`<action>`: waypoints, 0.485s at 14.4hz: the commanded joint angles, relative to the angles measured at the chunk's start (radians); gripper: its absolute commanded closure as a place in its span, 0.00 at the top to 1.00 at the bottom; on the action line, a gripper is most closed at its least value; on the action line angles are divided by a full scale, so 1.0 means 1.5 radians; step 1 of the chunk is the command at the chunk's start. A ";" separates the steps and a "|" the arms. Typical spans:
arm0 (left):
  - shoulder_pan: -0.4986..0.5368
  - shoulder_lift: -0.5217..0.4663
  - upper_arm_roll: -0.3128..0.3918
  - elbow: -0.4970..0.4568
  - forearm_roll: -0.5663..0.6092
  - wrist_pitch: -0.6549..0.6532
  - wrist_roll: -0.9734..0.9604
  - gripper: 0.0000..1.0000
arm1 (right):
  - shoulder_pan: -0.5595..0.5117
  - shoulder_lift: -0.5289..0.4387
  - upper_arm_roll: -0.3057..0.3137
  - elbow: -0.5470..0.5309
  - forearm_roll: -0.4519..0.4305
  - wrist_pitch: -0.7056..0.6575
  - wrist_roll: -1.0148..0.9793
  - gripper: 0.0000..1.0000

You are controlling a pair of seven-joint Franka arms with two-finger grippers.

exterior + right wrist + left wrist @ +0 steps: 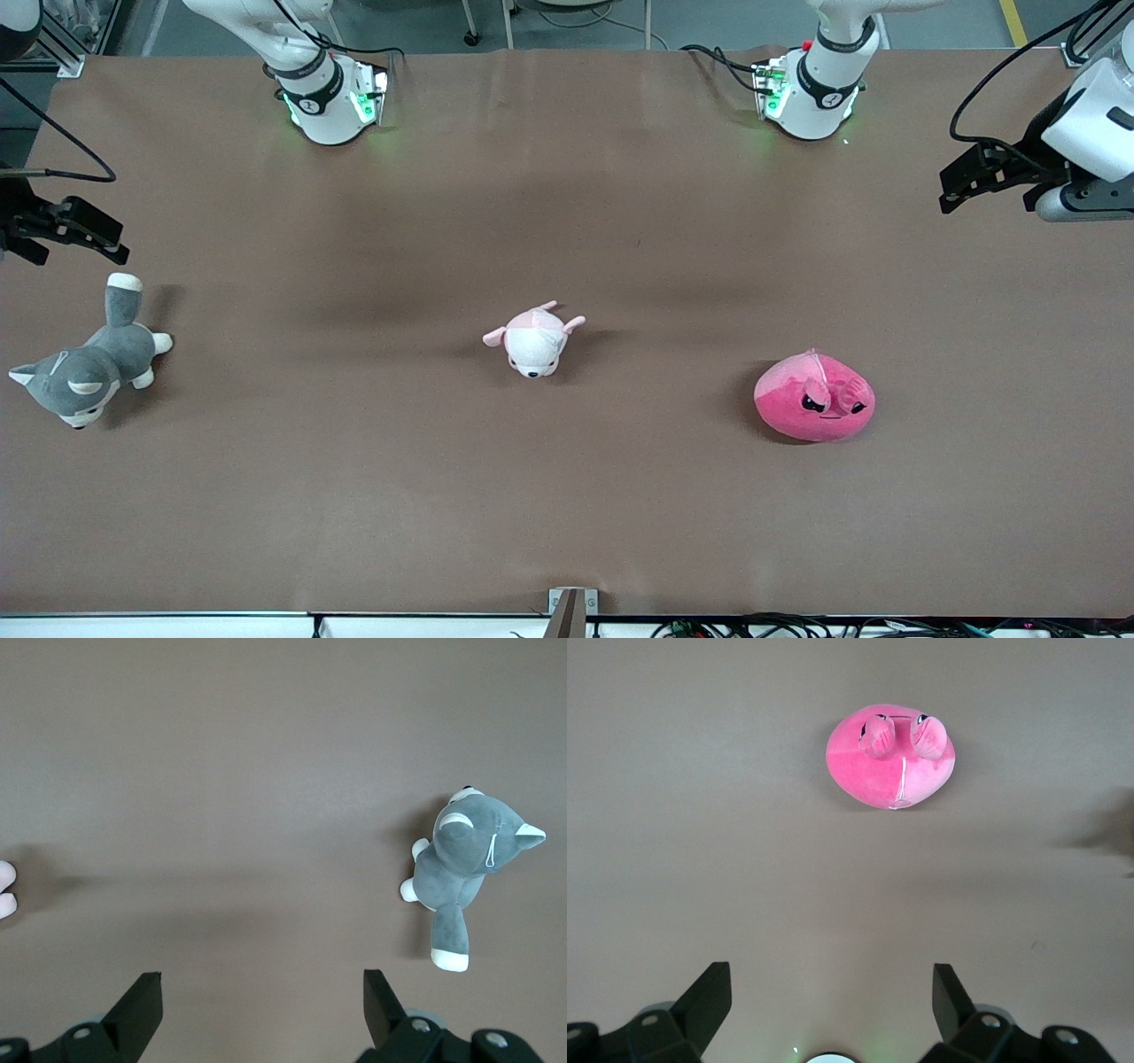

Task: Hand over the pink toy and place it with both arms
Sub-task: 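Reach the left gripper down toward the large pink plush toy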

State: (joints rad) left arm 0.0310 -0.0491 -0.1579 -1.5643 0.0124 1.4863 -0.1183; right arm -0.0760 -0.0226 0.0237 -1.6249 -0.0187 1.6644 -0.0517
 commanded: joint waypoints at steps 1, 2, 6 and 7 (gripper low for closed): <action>0.002 0.002 -0.003 0.010 0.002 -0.017 -0.005 1.00 | -0.011 -0.028 0.008 -0.033 0.000 0.013 0.004 1.00; 0.003 0.003 -0.002 0.013 0.002 -0.021 -0.004 1.00 | -0.011 -0.028 0.008 -0.032 0.000 0.015 0.004 1.00; 0.005 0.037 0.000 0.023 0.004 -0.014 0.000 1.00 | -0.011 -0.027 0.008 -0.032 -0.001 0.022 0.003 1.00; 0.003 0.067 0.000 0.050 0.014 -0.012 0.002 1.00 | -0.011 -0.027 0.008 -0.032 -0.001 0.023 0.002 1.00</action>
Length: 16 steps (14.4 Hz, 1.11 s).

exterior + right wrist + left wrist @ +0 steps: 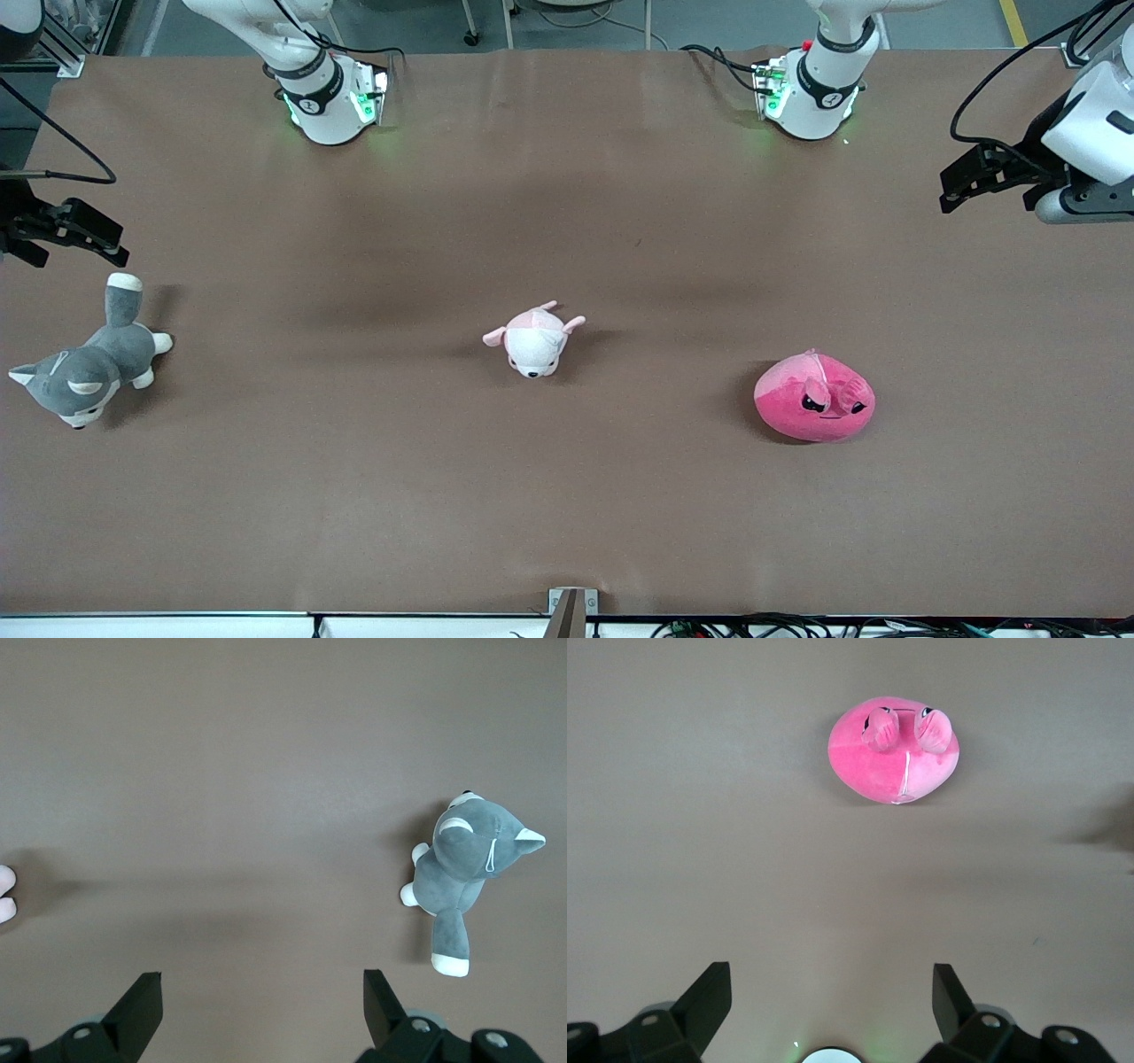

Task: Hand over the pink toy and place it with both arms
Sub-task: 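Reach the left gripper down toward the large pink plush toy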

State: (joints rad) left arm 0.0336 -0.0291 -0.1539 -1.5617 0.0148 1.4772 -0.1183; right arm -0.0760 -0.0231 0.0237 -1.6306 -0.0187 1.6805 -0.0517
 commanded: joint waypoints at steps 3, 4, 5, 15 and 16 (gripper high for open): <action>0.010 0.113 -0.001 0.048 0.015 0.079 0.001 1.00 | -0.012 -0.026 0.008 -0.028 -0.002 0.019 0.001 1.00; 0.014 0.132 -0.001 0.038 0.015 0.109 -0.008 1.00 | -0.012 -0.024 0.008 -0.027 -0.004 0.028 0.000 1.00; 0.014 0.147 -0.001 0.034 0.014 0.130 -0.012 1.00 | -0.011 -0.023 0.008 -0.023 -0.011 0.039 0.000 1.00; 0.007 0.293 -0.005 -0.007 -0.007 0.346 -0.094 0.95 | -0.012 -0.013 0.008 -0.008 -0.015 0.044 0.001 1.00; 0.004 0.301 -0.005 -0.009 -0.008 0.348 -0.097 0.92 | -0.012 -0.014 0.008 -0.008 -0.015 0.043 0.002 1.00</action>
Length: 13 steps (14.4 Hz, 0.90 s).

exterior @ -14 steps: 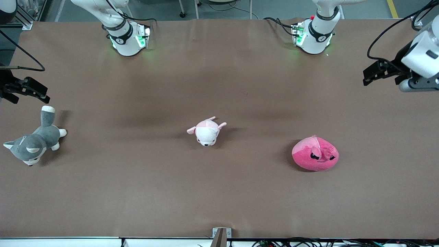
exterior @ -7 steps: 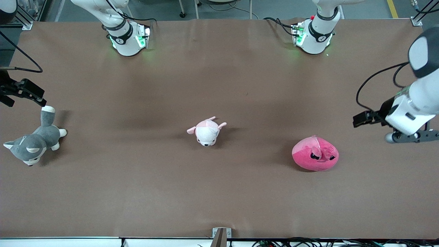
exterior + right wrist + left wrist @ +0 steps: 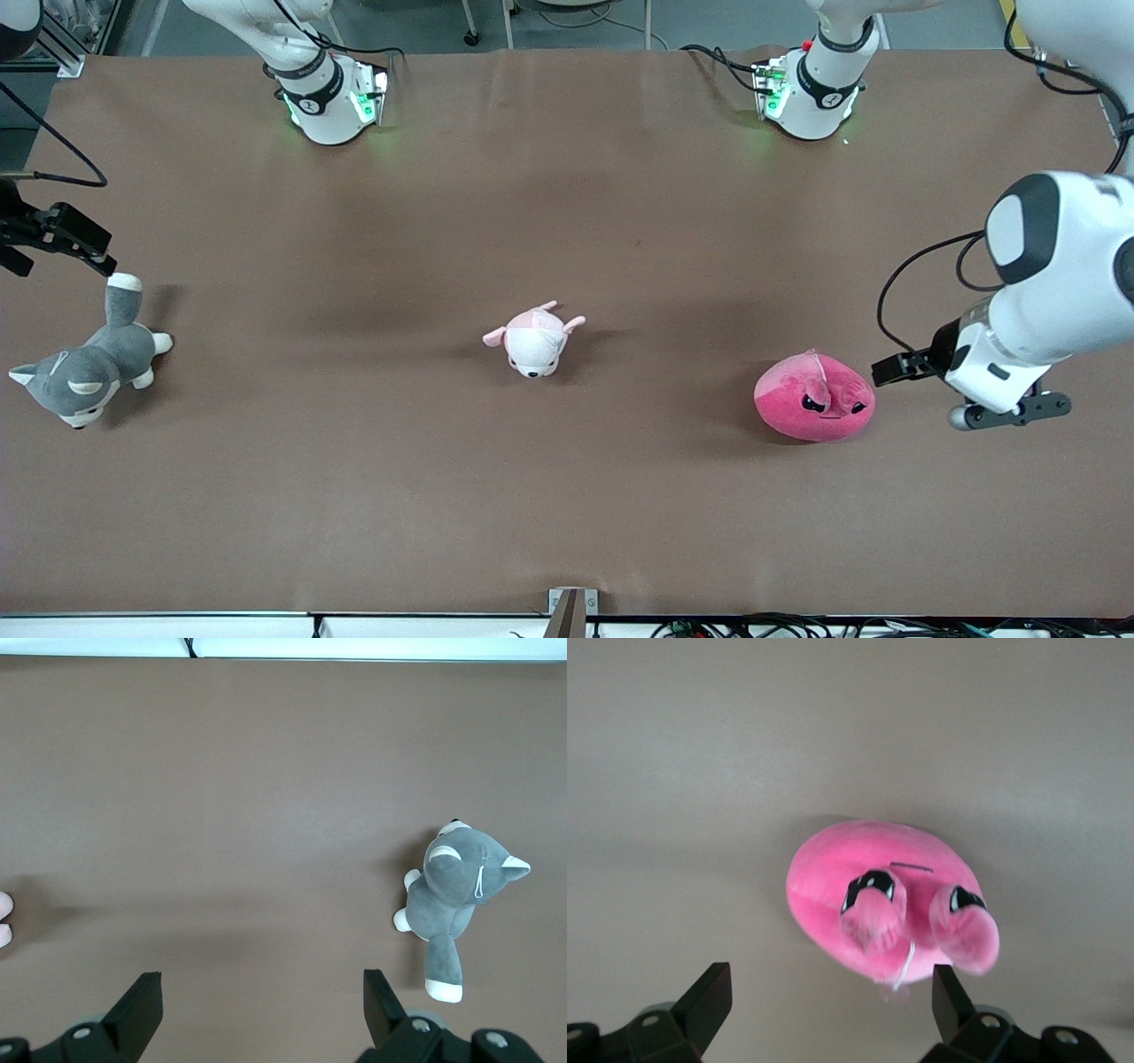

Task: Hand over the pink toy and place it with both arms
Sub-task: 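Reach the left gripper down toward the large pink plush toy, then close the left gripper on the pink plush toy's ear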

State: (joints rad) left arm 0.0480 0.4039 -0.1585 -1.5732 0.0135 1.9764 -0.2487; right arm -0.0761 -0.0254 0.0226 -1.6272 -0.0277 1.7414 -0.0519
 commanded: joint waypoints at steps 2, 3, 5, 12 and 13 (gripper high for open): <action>-0.011 0.027 -0.002 -0.002 -0.007 0.033 -0.011 0.92 | -0.011 -0.012 0.009 -0.006 -0.007 0.004 0.003 1.00; -0.011 0.034 -0.002 -0.002 -0.008 0.035 -0.013 0.87 | -0.009 -0.012 0.009 -0.005 -0.007 0.004 0.003 1.00; -0.011 0.042 -0.002 -0.002 -0.016 0.043 -0.013 0.79 | -0.009 -0.011 0.009 -0.004 -0.006 0.005 0.004 1.00; -0.011 0.052 -0.002 -0.020 -0.044 0.057 -0.013 0.44 | -0.007 0.004 0.009 0.019 -0.001 0.006 0.004 1.00; -0.011 0.054 -0.001 -0.021 -0.044 0.057 -0.012 0.32 | -0.006 0.004 0.010 0.019 0.001 0.005 0.004 1.00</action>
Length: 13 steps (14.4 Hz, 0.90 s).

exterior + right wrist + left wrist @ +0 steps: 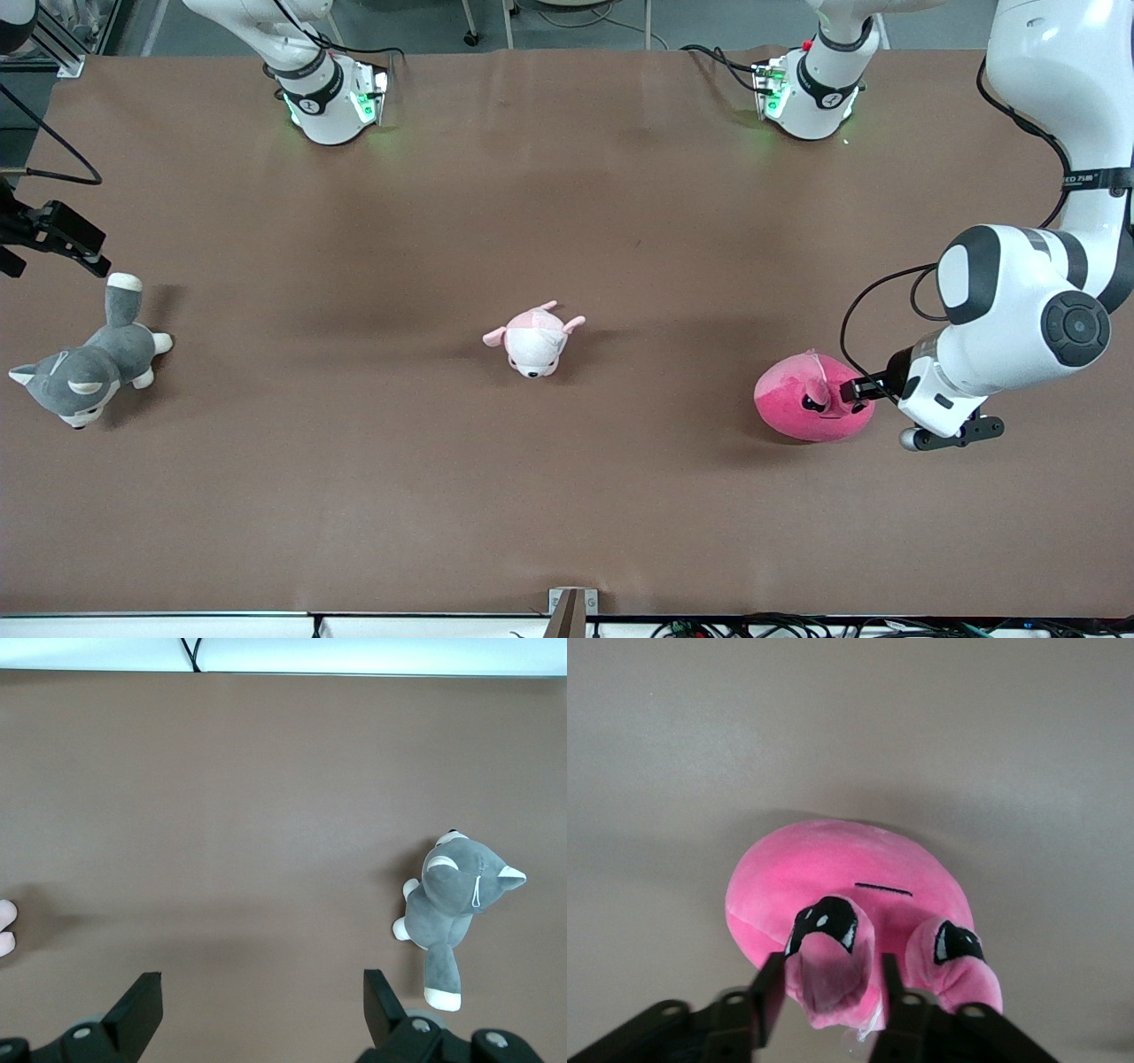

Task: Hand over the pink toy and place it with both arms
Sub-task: 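Close the left gripper on the pink plush toy's ear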

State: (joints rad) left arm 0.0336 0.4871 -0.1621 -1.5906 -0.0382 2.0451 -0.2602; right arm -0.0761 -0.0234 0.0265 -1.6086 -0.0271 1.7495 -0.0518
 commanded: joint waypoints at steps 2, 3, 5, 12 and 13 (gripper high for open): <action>-0.004 -0.002 0.001 -0.007 -0.009 0.010 -0.005 0.01 | -0.004 0.002 0.010 0.010 0.002 0.000 0.004 1.00; -0.005 -0.006 0.001 -0.007 -0.008 0.007 -0.004 0.00 | -0.004 0.002 0.010 0.011 0.002 0.001 0.004 1.00; -0.010 -0.020 -0.001 -0.001 -0.009 0.000 -0.005 0.00 | -0.006 0.002 0.010 0.011 0.002 0.001 0.004 1.00; -0.009 -0.065 -0.068 0.084 -0.029 -0.118 -0.055 0.00 | 0.029 0.024 0.010 0.011 0.000 0.024 0.001 1.00; -0.009 -0.076 -0.084 0.092 -0.036 -0.131 -0.083 0.00 | 0.029 0.027 0.010 0.012 0.001 0.024 0.001 1.00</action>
State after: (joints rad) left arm 0.0207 0.4040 -0.2524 -1.4884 -0.0645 1.9088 -0.3203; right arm -0.0503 -0.0022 0.0393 -1.6034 -0.0255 1.7789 -0.0531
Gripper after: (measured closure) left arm 0.916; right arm 0.000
